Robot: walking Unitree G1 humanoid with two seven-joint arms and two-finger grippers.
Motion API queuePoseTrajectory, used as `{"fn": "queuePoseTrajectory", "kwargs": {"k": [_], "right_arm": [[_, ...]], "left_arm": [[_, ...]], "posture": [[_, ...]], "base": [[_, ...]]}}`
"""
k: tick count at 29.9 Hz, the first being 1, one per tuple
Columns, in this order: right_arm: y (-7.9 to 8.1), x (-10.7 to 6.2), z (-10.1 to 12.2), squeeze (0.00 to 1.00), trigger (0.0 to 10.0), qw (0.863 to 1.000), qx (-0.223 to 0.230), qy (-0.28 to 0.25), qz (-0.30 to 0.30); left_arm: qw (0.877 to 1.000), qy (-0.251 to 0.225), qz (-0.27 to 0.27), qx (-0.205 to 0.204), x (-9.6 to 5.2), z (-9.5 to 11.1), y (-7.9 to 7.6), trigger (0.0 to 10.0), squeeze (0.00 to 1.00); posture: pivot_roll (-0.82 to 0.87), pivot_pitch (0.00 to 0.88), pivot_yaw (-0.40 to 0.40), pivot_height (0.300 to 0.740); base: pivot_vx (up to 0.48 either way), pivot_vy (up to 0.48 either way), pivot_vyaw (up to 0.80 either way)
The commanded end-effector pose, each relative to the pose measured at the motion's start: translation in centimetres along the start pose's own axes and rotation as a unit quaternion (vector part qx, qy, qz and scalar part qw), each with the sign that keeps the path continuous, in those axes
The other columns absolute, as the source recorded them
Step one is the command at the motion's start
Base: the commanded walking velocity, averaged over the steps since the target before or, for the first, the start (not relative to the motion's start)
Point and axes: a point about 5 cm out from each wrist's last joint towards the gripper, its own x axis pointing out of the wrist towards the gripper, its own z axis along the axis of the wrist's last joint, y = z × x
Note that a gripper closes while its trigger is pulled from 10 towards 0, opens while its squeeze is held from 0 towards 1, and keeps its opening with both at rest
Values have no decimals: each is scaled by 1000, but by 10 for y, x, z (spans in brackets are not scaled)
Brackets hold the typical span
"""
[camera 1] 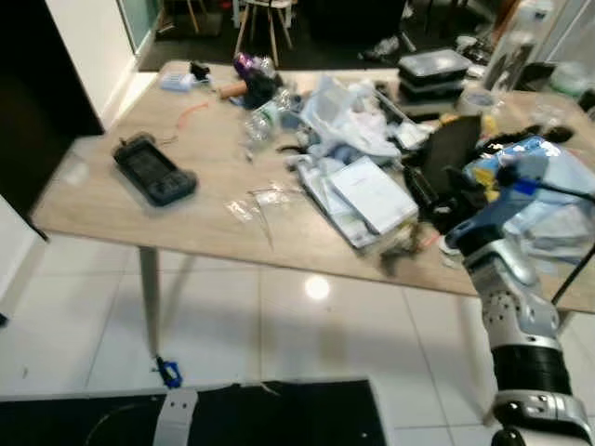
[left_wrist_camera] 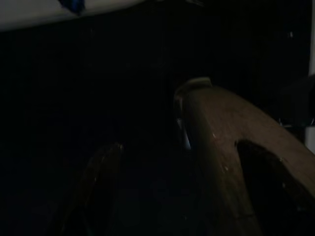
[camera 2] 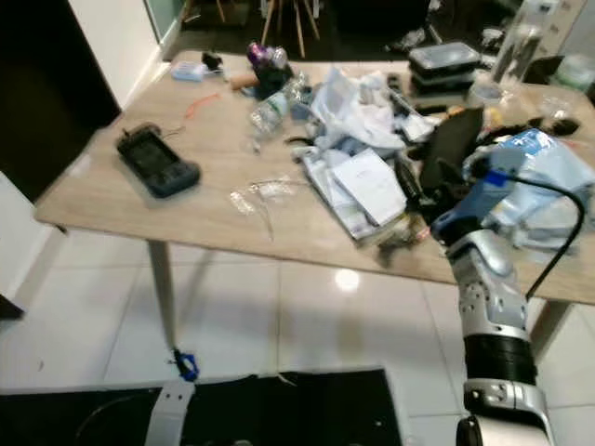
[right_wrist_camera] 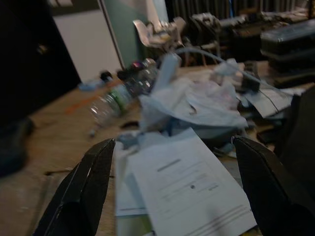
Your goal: Picking trash to rubbish bin
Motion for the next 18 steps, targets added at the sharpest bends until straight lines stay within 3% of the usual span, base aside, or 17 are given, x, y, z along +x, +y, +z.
{"fn": "queuePoseTrajectory", "kwargs": {"k": [1,10,16,18], "right_arm": [[-9,-3,-1,0,10000,999,-24,9,-21],[-20,-1,-9,0,10000,988,-116,66,-74],[-28,-5,-17,0,10000,984,-116,97,-92],[-25,-7,-25,0,10000,984,-111,122,-66]], "left_arm": [[1000,22,-1,1,-1,-12,-1,10000,0],[1000,23,-1,5,-2,-12,1,10000,0],[999,32,3,10,-2,-14,2,10000,0],[999,31,3,8,-2,-14,2,10000,0]], "posture": [[-85,101,37,740],[-79,108,40,740],[-78,110,41,740],[-78,110,41,740]], "base": [[307,0,0],[305,0,0],[93,0,0],[0,0,0]]}}
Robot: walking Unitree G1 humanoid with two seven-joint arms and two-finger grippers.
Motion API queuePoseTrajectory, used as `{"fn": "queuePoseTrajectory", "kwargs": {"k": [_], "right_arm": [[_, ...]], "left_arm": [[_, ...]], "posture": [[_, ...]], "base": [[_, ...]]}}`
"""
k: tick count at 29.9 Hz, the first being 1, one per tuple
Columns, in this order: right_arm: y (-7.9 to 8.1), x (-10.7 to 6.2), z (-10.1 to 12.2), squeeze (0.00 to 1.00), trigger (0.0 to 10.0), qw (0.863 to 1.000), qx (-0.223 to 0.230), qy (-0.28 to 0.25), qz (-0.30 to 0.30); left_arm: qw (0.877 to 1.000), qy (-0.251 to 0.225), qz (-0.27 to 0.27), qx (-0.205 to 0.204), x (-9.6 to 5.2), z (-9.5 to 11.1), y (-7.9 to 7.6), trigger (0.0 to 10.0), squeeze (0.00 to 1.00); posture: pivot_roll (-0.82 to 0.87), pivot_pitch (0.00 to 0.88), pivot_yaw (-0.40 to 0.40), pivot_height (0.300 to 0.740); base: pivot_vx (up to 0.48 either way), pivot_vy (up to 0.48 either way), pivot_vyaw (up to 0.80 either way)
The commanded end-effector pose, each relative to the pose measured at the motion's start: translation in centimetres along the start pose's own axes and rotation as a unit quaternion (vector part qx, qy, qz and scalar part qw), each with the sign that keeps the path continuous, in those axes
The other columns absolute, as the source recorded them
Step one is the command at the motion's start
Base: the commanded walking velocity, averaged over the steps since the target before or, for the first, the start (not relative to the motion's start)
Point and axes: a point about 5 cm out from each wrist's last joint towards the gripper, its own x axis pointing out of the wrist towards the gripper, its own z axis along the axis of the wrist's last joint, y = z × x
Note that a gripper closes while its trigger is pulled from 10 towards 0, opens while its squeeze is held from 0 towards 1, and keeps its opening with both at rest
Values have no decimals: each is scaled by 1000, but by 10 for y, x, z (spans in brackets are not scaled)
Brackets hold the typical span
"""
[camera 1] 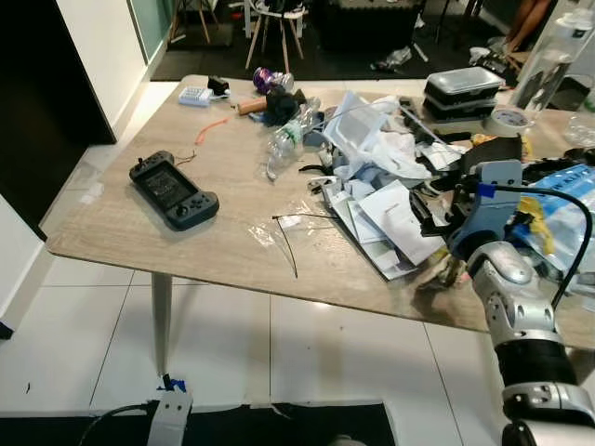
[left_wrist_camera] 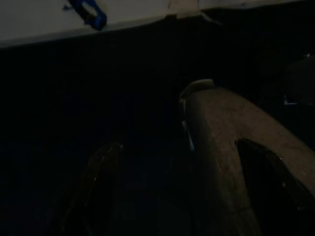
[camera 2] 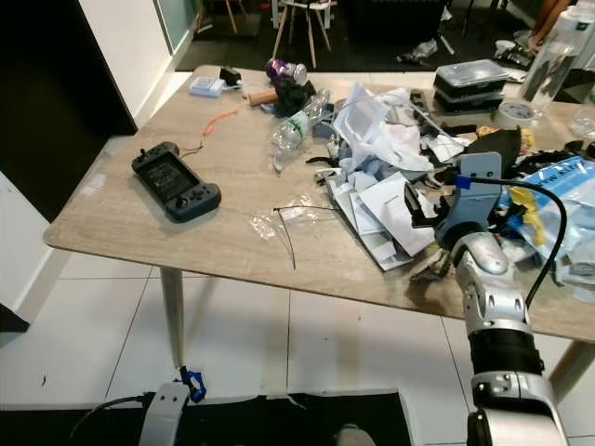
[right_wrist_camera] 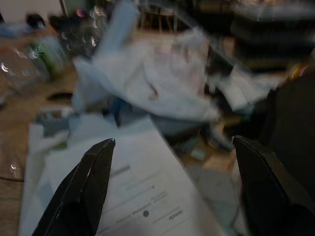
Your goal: Picking trash to rubbish bin
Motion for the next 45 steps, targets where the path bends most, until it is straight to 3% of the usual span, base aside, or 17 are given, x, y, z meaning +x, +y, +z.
{"fn": "queuePoseTrajectory", "kwargs": {"k": [1,6,10,12,16,22,23,25,44,45], "right_arm": [[5,-4,-14,0,10000,999,-6,43,33],[5,-5,-17,0,10000,996,-40,67,44],[15,-6,-15,0,10000,993,-48,70,86],[27,-8,-14,0,10000,986,-65,80,134],[27,-11,-18,0,10000,979,-92,116,143],[21,-13,-22,0,10000,972,-119,155,134],[10,-14,-23,0,10000,968,-137,185,103],[3,-15,-23,0,10000,966,-141,199,82],[-7,-17,-24,0,10000,952,-217,215,30],[-7,-17,-24,0,9059,951,-218,216,27]], "left_arm": [[1000,25,1,4,-2,-12,1,10000,0],[1000,26,1,4,-2,-12,1,10000,0],[1000,26,1,6,-2,-12,1,10000,0],[1000,26,0,7,-2,-12,1,10000,0],[1000,26,-1,7,-2,-12,1,10000,0],[1000,26,-2,8,-2,-12,1,10000,0],[1000,25,-3,9,-1,-12,0,10000,0],[1000,25,-3,10,-1,-12,0,10000,0],[1000,25,-4,11,-2,-12,0,10000,0],[1000,25,-3,11,-2,-12,0,10000,0]], "posture": [[-78,110,41,740],[-78,110,41,740],[-78,110,41,740],[-78,110,41,740],[-78,110,41,740],[-78,110,41,740],[-83,113,37,740],[-83,113,37,740],[-82,118,42,740],[-82,118,42,740]], "base": [[0,0,0],[0,0,0],[0,0,0],[0,0,0],[0,0,0],[0,0,0],[0,0,0],[0,0,0],[0,0,0],[0,0,0]]}}
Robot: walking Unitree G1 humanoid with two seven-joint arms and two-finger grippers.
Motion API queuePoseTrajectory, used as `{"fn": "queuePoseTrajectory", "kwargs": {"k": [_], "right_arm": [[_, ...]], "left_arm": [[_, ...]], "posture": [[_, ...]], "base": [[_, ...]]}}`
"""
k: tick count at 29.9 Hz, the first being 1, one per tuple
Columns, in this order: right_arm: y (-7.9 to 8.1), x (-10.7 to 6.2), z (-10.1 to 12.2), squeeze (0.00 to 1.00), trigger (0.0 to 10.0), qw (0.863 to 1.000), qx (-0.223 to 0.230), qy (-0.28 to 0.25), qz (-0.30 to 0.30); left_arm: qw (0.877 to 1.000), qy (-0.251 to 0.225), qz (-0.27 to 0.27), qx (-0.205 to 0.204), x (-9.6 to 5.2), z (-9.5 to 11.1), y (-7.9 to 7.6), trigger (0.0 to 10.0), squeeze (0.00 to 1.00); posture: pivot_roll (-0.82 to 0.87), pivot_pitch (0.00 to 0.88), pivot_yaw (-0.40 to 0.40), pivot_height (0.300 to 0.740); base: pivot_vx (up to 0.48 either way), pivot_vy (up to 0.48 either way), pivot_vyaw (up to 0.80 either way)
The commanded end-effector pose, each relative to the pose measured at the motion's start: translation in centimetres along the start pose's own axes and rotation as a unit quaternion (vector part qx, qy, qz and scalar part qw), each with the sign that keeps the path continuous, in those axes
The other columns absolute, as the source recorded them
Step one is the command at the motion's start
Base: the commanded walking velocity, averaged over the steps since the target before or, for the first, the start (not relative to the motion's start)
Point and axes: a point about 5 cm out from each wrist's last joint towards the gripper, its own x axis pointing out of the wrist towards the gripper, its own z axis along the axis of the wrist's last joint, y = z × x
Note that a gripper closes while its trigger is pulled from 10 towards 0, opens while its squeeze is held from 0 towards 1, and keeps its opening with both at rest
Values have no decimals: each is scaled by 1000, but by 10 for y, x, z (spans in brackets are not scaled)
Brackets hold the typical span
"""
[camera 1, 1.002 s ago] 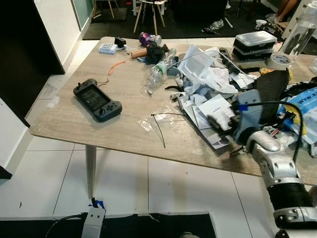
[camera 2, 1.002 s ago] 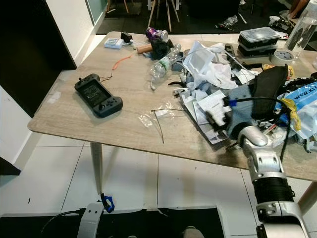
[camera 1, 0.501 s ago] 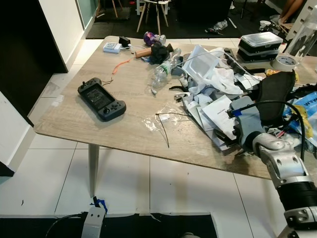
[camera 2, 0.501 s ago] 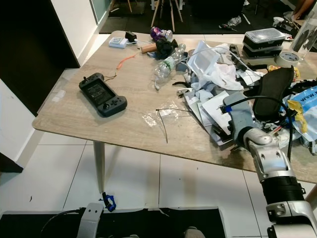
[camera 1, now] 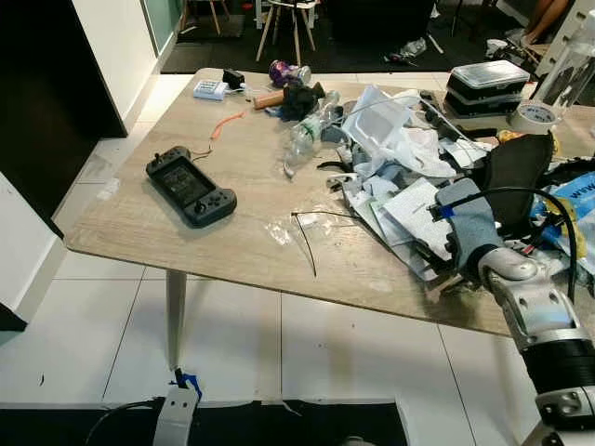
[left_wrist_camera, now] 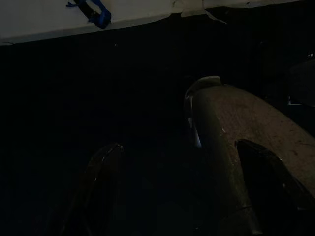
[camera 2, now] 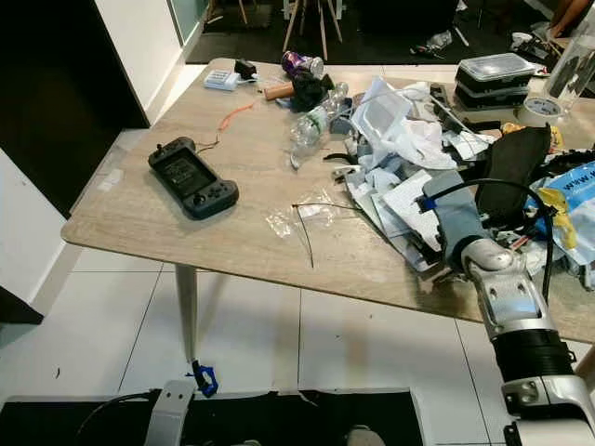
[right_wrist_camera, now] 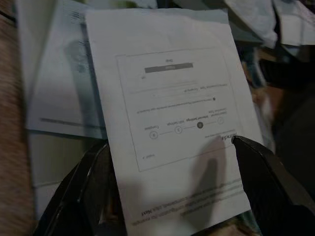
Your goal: Picking trash to rubbish bin
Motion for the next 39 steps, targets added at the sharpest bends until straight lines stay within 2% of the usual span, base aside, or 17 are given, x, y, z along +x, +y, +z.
{"fn": "queuePoseTrajectory", "kwargs": {"k": [1,2,16,18,20,23,26,27,29,30,31,33,34,36,37,39], "right_arm": [[1,-1,-7,0,1216,999,-22,23,-7],[1,-1,-9,0,0,999,-32,27,-12],[-6,-2,-10,0,0,998,-40,31,-42],[-8,-2,-4,0,0,998,-39,13,-56],[-14,-3,14,0,0,995,-19,-48,-82],[-18,-4,26,0,0,991,-7,-89,-102],[-28,-9,49,0,0,976,6,-166,-144],[-28,-9,49,0,0,976,6,-166,-144],[-28,-16,68,0,0,961,45,-235,-139],[-28,-16,68,0,0,961,45,-235,-139],[-28,-20,76,0,0,952,67,-266,-133],[-25,-28,92,0,0,930,142,-327,-95],[-25,-28,92,0,0,930,142,-327,-95],[-22,-33,101,0,0,907,197,-368,-62],[-21,-36,107,0,0,889,231,-393,-38],[-18,-41,114,0,0,866,269,-422,-7]], "left_arm": [[1000,26,-3,4,-2,-14,0,10000,0],[1000,26,-2,3,-2,-14,0,10000,0],[1000,26,-2,1,-2,-14,0,10000,0],[1000,26,-2,1,-2,-14,0,10000,0],[1000,26,-2,1,-2,-14,0,10000,0],[1000,25,-2,1,-2,-14,0,10000,0],[1000,24,1,-3,-2,-15,0,10000,0],[1000,24,1,-3,-2,-15,0,10000,0],[1000,23,3,-7,-2,-15,0,10000,0],[1000,23,3,-7,-2,-15,0,10000,0],[1000,22,5,-9,-2,-15,0,10000,0],[1000,21,9,-14,-2,-15,1,10000,0],[1000,21,9,-14,-2,-15,1,10000,0],[1000,18,12,-17,-2,-14,1,10000,0],[1000,18,16,-19,-2,-14,2,10000,0],[999,17,21,-24,-2,-15,2,10000,0]], "posture": [[-82,118,42,740],[-82,118,42,740],[-82,118,42,740],[-79,124,41,740],[-79,124,41,740],[-79,124,41,740],[-77,124,40,740],[-77,124,40,740],[-77,124,40,740],[-77,124,40,740],[-77,124,40,740],[-77,124,40,740],[-77,124,40,740],[-73,122,39,740],[-73,122,39,740],[-73,122,39,740]], "base": [[0,0,0],[0,0,0],[0,0,0],[0,0,0],[0,0,0],[0,0,0],[0,0,0],[0,0,0],[0,0,0],[0,0,0],[0,0,0],[0,0,0],[0,0,0],[0,0,0],[0,0,0],[0,0,0]]}}
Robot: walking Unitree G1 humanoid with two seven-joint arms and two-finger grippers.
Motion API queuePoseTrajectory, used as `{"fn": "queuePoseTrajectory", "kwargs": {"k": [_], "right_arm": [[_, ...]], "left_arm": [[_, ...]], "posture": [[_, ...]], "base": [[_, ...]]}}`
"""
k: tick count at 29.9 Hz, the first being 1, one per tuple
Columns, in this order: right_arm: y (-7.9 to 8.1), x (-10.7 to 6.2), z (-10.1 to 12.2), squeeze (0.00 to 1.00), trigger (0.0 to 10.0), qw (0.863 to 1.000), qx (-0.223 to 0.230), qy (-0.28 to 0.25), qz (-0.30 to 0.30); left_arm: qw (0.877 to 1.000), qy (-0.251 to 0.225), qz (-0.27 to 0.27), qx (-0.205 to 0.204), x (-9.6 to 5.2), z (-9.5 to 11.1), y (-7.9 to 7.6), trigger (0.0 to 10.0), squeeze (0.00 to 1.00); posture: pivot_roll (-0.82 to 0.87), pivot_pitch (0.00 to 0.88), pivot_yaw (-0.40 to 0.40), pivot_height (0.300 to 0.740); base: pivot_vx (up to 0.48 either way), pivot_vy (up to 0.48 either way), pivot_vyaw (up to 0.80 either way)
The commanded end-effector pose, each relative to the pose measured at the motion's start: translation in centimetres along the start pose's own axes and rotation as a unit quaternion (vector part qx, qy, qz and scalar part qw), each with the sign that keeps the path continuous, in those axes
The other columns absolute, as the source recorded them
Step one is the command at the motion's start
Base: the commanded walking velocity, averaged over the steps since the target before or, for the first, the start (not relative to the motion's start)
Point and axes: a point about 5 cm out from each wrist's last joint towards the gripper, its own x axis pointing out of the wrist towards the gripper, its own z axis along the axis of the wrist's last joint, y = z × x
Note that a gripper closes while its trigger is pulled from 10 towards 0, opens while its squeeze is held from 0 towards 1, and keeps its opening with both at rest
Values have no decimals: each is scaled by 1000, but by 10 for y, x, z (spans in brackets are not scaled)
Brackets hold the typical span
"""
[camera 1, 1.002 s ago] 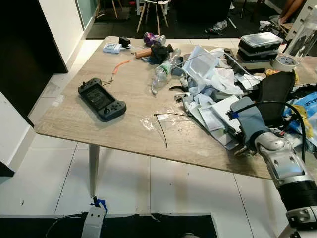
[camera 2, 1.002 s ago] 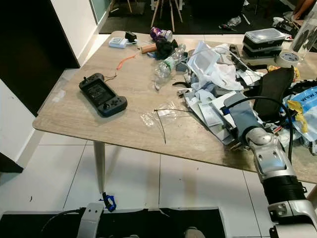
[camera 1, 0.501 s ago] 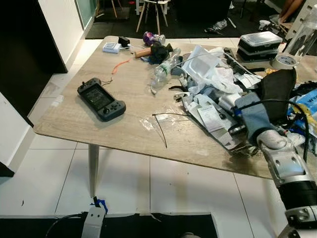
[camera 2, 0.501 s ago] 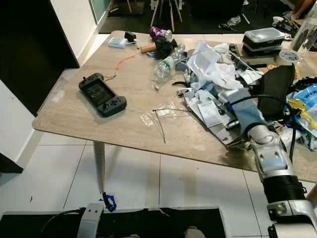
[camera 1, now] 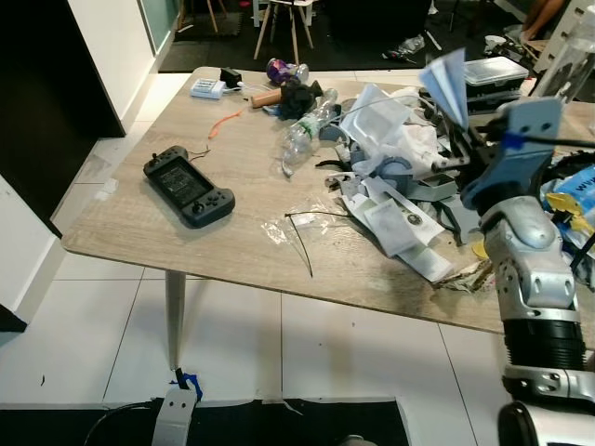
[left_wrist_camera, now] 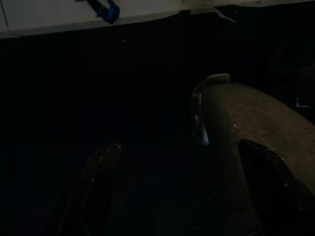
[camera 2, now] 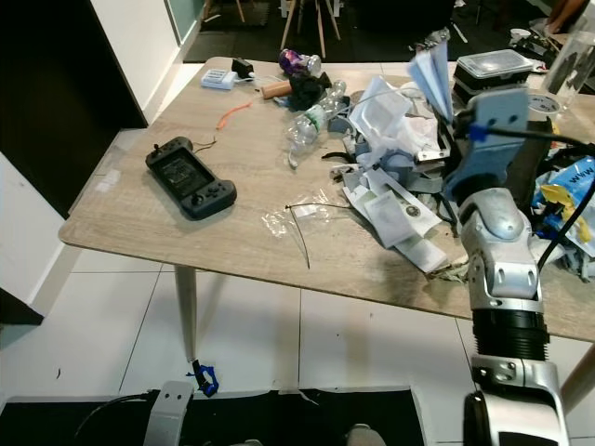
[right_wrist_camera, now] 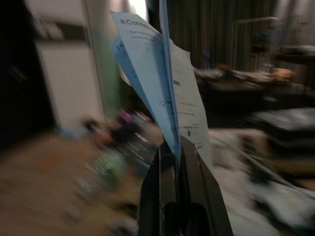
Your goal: Picking trash to rubbish bin
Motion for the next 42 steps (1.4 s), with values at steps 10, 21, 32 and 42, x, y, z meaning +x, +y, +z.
{"fn": "queuePoseTrajectory", "kwargs": {"k": [10,21,32,42], "right_arm": [[72,-25,11,0,10000,938,224,-42,261],[93,-29,-19,0,10000,931,233,21,279],[115,-50,-20,0,10000,886,261,47,379],[108,-69,-88,0,10000,893,115,254,353]], "left_arm": [[999,36,19,11,-2,-13,3,10000,0],[999,37,21,21,-2,-12,4,10000,0],[999,41,21,28,-2,-13,4,10000,0],[999,32,28,16,-2,-13,5,10000,0]], "posture": [[-73,114,39,740],[-66,108,43,740],[-65,105,44,740],[-67,109,44,740]], "base": [[-25,0,0],[-323,0,0],[-354,0,0],[-210,0,0]]}}
